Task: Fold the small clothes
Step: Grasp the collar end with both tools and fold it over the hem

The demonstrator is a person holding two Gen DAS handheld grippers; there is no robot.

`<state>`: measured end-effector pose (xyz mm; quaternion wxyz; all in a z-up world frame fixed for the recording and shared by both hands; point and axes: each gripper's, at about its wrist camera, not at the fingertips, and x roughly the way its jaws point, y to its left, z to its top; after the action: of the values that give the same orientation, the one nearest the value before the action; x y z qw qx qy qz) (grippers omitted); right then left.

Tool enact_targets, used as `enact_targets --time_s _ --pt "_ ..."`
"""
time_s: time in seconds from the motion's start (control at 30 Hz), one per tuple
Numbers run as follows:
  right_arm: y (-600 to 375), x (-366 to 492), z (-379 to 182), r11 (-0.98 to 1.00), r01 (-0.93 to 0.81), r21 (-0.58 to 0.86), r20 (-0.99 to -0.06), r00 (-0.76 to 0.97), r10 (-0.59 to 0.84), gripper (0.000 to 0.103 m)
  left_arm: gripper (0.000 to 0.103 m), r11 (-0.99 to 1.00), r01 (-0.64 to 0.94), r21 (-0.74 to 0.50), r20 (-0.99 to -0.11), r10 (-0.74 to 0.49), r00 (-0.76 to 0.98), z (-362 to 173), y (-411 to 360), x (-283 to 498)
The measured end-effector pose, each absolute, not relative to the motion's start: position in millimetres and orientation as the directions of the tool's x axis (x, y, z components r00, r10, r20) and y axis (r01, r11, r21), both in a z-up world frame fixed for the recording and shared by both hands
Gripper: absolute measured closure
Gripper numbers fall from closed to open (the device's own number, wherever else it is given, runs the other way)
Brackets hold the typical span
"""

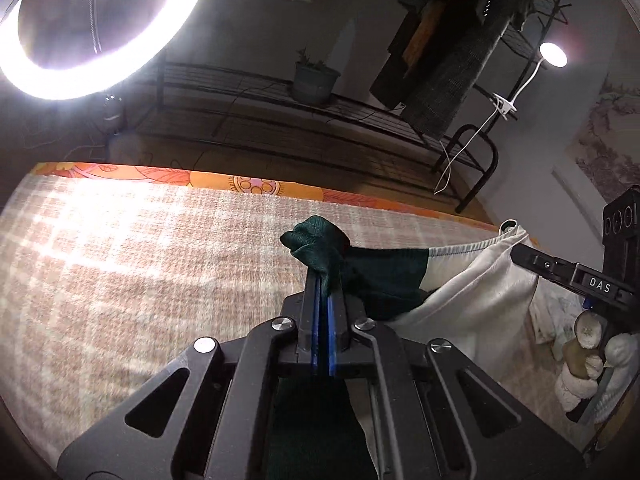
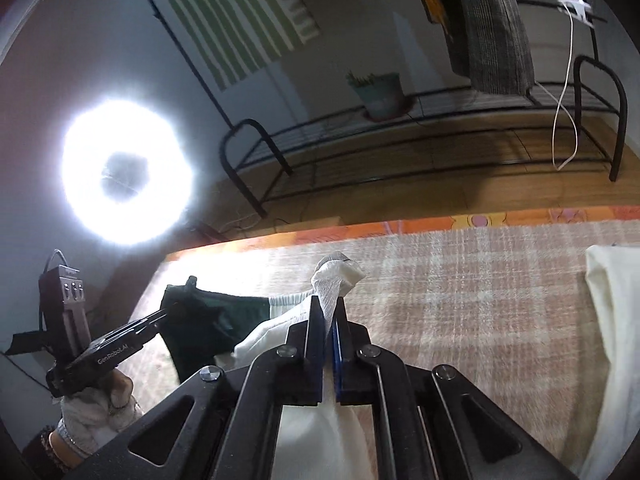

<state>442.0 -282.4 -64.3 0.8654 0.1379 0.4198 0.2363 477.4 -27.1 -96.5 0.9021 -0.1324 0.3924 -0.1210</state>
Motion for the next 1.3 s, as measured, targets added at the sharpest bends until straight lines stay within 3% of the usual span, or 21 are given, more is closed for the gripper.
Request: enact_targets --time_s 0.33,0.73,1.23,1.3 --pt "-283.4 357.0 -23.7 0.845 -0.374 0.383 -0.656 0.533 0.534 0.103 0.103 0.944 0.155 -0.292 -0.676 -0.318 0.665 -67.3 -25.6 389.5" --pt "-288.5 242.5 -32.4 0.852 -0.387 0.352 -0.695 0.502 0.515 0.103 0.103 0.951 0.199 -0.238 -0.721 -0.311 0.619 -85.1 -34.6 282.0" --pt "-284.6 136.3 -61.9 0.882 -0.471 0.038 -0.787 0.529 0.316 0.102 0.102 0.942 0.308 -0.132 -0.778 -0.291 0.557 -108.6 -34.2 185.7" --pt "-285.1 125.2 -61.3 0.872 -0.489 0.026 -0.795 0.519 0.314 0.098 0.094 0.938 0.314 -0.145 -0.781 -0.304 0.546 -106.7 -27.2 171.0"
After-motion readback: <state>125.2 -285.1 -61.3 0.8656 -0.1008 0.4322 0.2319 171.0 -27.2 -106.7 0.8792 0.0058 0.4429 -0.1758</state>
